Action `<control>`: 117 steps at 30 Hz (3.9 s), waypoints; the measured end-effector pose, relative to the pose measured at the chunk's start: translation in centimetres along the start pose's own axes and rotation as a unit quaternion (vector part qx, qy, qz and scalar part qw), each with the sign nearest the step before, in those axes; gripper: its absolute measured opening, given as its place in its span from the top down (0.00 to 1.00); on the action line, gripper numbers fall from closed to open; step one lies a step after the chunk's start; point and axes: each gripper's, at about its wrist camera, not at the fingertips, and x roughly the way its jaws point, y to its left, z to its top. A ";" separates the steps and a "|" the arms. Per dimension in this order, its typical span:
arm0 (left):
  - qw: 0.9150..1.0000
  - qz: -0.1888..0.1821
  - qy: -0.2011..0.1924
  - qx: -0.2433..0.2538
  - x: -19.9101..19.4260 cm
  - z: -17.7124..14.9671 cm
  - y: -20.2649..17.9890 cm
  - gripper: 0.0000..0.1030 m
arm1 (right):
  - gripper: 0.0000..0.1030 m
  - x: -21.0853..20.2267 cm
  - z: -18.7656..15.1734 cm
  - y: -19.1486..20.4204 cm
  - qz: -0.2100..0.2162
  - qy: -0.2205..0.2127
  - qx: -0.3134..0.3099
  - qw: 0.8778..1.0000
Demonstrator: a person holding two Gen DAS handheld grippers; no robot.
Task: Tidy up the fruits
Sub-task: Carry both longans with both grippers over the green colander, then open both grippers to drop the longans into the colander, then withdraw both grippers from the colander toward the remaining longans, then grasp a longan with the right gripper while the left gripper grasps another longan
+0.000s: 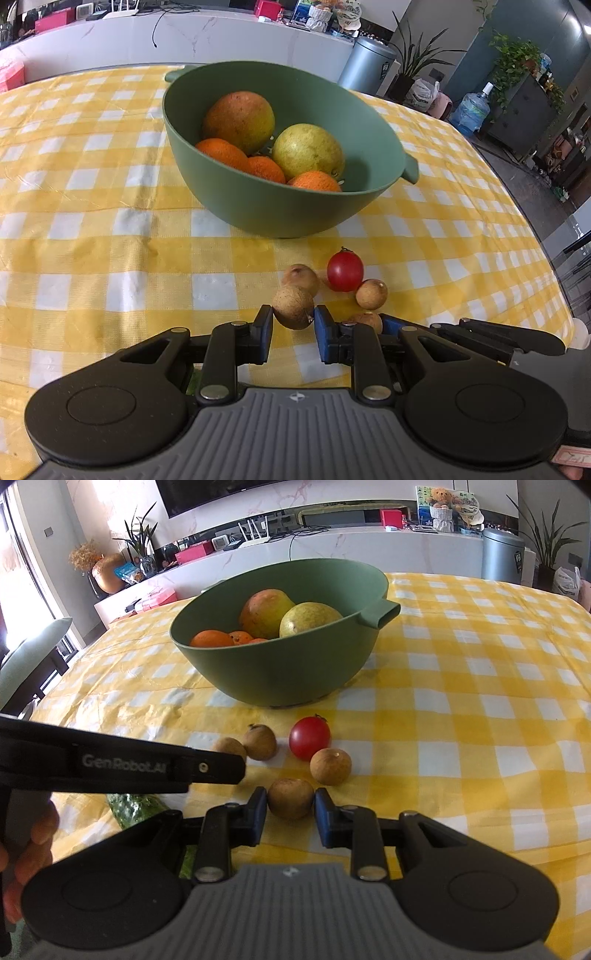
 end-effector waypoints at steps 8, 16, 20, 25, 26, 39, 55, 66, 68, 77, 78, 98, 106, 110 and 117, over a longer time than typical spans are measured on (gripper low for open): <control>1.000 0.004 -0.029 -0.002 -2.8 0.6 -0.3 0.74 | 0.76 -1.6 0.1 0.5 0.002 -0.034 -0.010 0.999; 0.998 0.002 -0.061 -0.003 -5.3 2.1 -0.4 0.74 | 0.77 -3.9 1.5 1.3 -0.009 -0.069 -0.032 0.997; 0.997 -0.001 -0.077 0.001 -6.1 3.1 -0.5 0.74 | 0.77 -4.9 3.1 1.6 -0.011 -0.091 -0.044 0.995; 0.996 -0.002 -0.091 0.005 -6.7 4.5 -0.5 0.74 | 0.77 -5.5 5.3 2.2 -0.014 -0.114 -0.065 0.991; 0.996 -0.001 -0.094 0.006 -6.7 4.9 -0.5 0.74 | 0.77 -5.5 5.7 2.3 -0.014 -0.117 -0.069 0.991; 0.997 0.003 -0.074 0.008 -4.1 7.4 0.3 0.75 | 0.77 -2.3 8.9 2.6 -0.020 -0.099 -0.109 0.989; 0.998 0.030 -0.040 0.026 -0.4 8.7 1.0 0.75 | 0.77 2.3 10.2 2.2 -0.039 -0.052 -0.136 0.989; 0.998 0.036 -0.045 0.026 -0.3 9.0 1.4 0.68 | 0.76 3.0 10.1 2.2 -0.043 -0.040 -0.143 0.988; 0.998 0.036 -0.045 0.030 -0.3 8.9 1.2 0.63 | 0.76 3.0 10.1 2.3 -0.044 -0.040 -0.145 0.988; 0.997 0.037 -0.059 0.026 -1.8 8.6 1.1 0.46 | 0.61 2.5 10.1 2.5 -0.052 -0.045 -0.145 0.987; 0.997 0.035 -0.062 0.025 -2.2 8.5 1.0 0.45 | 0.59 2.3 10.2 2.5 -0.053 -0.047 -0.145 0.987; 0.996 -0.001 -0.080 0.045 -6.2 4.8 -0.6 0.42 | 0.50 -4.7 6.6 2.1 -0.068 -0.119 -0.109 0.985; 0.996 -0.012 -0.067 0.056 -5.4 2.8 -1.0 0.42 | 0.50 -5.4 3.5 0.8 -0.076 -0.103 -0.071 0.989; 0.996 -0.017 -0.063 0.061 -4.9 1.9 -0.9 0.42 | 0.53 -4.7 2.3 0.4 -0.081 -0.084 -0.063 0.991; 0.997 -0.019 -0.043 0.058 -3.0 0.8 -0.6 0.52 | 0.64 -3.2 1.7 0.1 -0.082 -0.058 -0.066 0.993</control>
